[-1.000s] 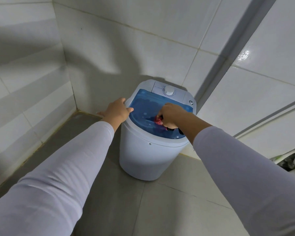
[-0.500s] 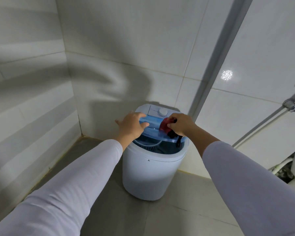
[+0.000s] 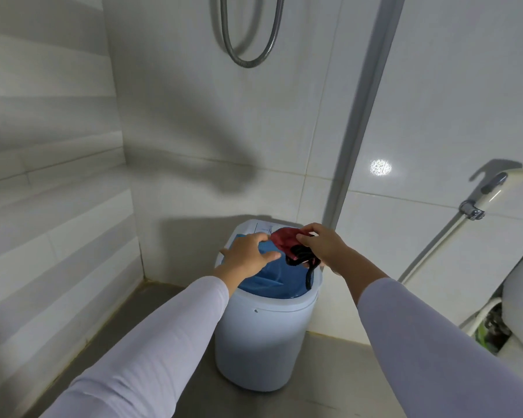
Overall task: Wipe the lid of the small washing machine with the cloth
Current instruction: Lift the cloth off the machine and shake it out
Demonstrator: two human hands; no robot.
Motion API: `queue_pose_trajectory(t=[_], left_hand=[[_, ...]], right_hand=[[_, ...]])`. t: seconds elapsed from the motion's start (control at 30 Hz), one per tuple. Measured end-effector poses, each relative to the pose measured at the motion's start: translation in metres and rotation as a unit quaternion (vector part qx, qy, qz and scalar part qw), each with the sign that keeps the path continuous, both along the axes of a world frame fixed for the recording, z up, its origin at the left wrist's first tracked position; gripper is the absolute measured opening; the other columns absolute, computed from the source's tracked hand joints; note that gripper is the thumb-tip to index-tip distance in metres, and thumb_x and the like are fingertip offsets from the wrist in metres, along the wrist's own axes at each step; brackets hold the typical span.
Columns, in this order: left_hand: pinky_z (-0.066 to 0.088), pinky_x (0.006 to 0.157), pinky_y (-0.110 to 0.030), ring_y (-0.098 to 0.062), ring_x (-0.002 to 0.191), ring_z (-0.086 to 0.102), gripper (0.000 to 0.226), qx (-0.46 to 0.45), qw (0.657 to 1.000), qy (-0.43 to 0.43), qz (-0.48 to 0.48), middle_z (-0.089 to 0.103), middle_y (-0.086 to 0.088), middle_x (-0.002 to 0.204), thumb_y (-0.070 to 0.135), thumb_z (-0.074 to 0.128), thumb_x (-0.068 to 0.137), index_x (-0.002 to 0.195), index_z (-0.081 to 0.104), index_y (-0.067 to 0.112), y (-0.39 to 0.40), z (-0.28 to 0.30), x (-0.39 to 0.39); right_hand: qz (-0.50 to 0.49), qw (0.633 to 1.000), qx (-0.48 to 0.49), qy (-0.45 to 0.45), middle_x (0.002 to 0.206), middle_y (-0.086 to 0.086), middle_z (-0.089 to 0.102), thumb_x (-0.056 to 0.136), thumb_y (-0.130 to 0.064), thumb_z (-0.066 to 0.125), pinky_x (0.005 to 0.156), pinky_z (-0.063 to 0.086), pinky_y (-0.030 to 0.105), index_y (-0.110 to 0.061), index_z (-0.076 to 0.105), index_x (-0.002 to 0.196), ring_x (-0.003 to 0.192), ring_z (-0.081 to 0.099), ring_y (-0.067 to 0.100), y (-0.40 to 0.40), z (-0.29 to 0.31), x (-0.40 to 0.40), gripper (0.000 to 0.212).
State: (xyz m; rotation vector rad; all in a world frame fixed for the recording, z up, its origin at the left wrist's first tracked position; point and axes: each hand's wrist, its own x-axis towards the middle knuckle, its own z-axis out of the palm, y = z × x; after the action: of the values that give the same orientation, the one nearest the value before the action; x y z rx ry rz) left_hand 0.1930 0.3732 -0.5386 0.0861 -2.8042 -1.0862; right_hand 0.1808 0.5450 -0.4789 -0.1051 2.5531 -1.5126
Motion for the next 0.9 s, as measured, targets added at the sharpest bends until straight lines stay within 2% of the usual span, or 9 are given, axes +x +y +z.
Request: queue_pose_trajectory(t=[0.13, 0.2, 0.3, 0.4, 0.5, 0.6, 0.67, 0.8, 0.9], left_hand=[[0.042, 0.102, -0.048, -0.019, 0.114, 0.059, 0.033, 0.05, 0.995, 0.082, 0.004, 0.067, 0.006, 0.119, 0.05, 0.059, 0.085, 0.113, 0.066, 0.032, 0.007, 0.023, 0.001], [0.046, 0.099, -0.04, -0.017, 0.11, 0.061, 0.029, 0.08, 0.992, 0.101, -0.007, 0.07, 0.006, 0.114, 0.046, 0.058, 0.089, 0.108, 0.07, 0.027, 0.011, 0.038, 0.005], [0.047, 0.093, -0.035, -0.016, 0.106, 0.062, 0.032, 0.111, 0.988, 0.108, -0.021, 0.072, 0.005, 0.109, 0.045, 0.052, 0.093, 0.103, 0.072, 0.022, 0.016, 0.059, 0.011], [0.04, 0.089, -0.026, -0.01, 0.101, 0.057, 0.04, 0.138, 0.985, 0.095, -0.038, 0.071, 0.004, 0.108, 0.052, 0.05, 0.091, 0.104, 0.072, 0.021, 0.02, 0.075, 0.019], [0.037, 0.089, -0.023, -0.007, 0.101, 0.055, 0.033, 0.113, 0.987, 0.103, -0.044, 0.069, 0.006, 0.108, 0.041, 0.061, 0.089, 0.111, 0.07, 0.019, 0.019, 0.087, 0.022], [0.046, 0.096, -0.037, -0.02, 0.106, 0.061, 0.024, 0.047, 0.993, 0.111, -0.011, 0.07, 0.002, 0.11, 0.038, 0.057, 0.09, 0.105, 0.07, 0.023, 0.009, 0.098, 0.023], [0.046, 0.098, -0.045, -0.024, 0.104, 0.06, 0.024, 0.02, 0.993, 0.116, 0.015, 0.069, 0.001, 0.106, 0.04, 0.053, 0.091, 0.1, 0.068, 0.024, 0.0, 0.109, 0.026], [0.046, 0.097, -0.047, -0.024, 0.098, 0.06, 0.015, -0.013, 0.988, 0.143, 0.058, 0.066, 0.003, 0.095, 0.038, 0.05, 0.093, 0.089, 0.063, 0.031, -0.02, 0.134, 0.032], [0.046, 0.095, -0.048, -0.025, 0.093, 0.059, 0.016, -0.046, 0.984, 0.155, 0.072, 0.063, 0.005, 0.084, 0.037, 0.049, 0.093, 0.079, 0.056, 0.035, -0.032, 0.151, 0.032]], right_hand=[[0.024, 0.999, -0.022, -0.009, 0.105, 0.023, 0.06, 0.095, -0.022, 0.052, 0.056, 0.058, 0.039, -0.011, 0.053, 0.111, 0.071, 0.065, 0.032, 0.006, 0.019, 0.005, 0.019], [0.024, 1.0, 0.006, 0.008, 0.106, 0.021, 0.061, 0.096, -0.025, 0.048, 0.075, 0.058, 0.052, -0.013, 0.056, 0.106, 0.088, 0.067, 0.04, 0.008, 0.025, 0.005, 0.018], [0.012, 0.999, 0.025, 0.034, 0.107, 0.021, 0.063, 0.097, -0.026, 0.045, 0.093, 0.05, 0.049, -0.008, 0.06, 0.104, 0.093, 0.062, 0.032, 0.007, 0.032, 0.006, 0.025], [0.008, 0.999, 0.024, 0.041, 0.111, 0.023, 0.064, 0.097, -0.028, 0.043, 0.091, 0.051, 0.047, -0.004, 0.062, 0.108, 0.092, 0.062, 0.032, 0.005, 0.04, 0.01, 0.032], [0.016, 0.998, 0.026, 0.046, 0.11, 0.021, 0.064, 0.097, -0.029, 0.043, 0.091, 0.053, 0.049, -0.009, 0.062, 0.105, 0.097, 0.064, 0.035, 0.004, 0.049, 0.014, 0.029], [0.029, 0.999, -0.008, 0.032, 0.102, 0.01, 0.062, 0.097, -0.029, 0.044, 0.078, 0.058, 0.042, -0.014, 0.061, 0.106, 0.085, 0.065, 0.027, 0.005, 0.061, 0.021, 0.024], [0.015, 0.998, -0.026, 0.052, 0.098, 0.007, 0.061, 0.096, -0.028, 0.046, 0.073, 0.054, 0.035, -0.016, 0.061, 0.101, 0.082, 0.062, 0.022, 0.006, 0.07, 0.022, 0.02], [-0.019, 0.992, -0.045, 0.114, 0.097, 0.004, 0.061, 0.093, -0.029, 0.051, 0.066, 0.048, 0.028, -0.021, 0.063, 0.093, 0.089, 0.059, 0.022, 0.007, 0.089, 0.02, 0.014], [-0.008, 0.987, -0.026, 0.159, 0.09, 0.002, 0.059, 0.092, -0.029, 0.052, 0.062, 0.044, 0.024, -0.021, 0.063, 0.089, 0.083, 0.054, 0.019, -0.003, 0.102, 0.013, 0.014]])
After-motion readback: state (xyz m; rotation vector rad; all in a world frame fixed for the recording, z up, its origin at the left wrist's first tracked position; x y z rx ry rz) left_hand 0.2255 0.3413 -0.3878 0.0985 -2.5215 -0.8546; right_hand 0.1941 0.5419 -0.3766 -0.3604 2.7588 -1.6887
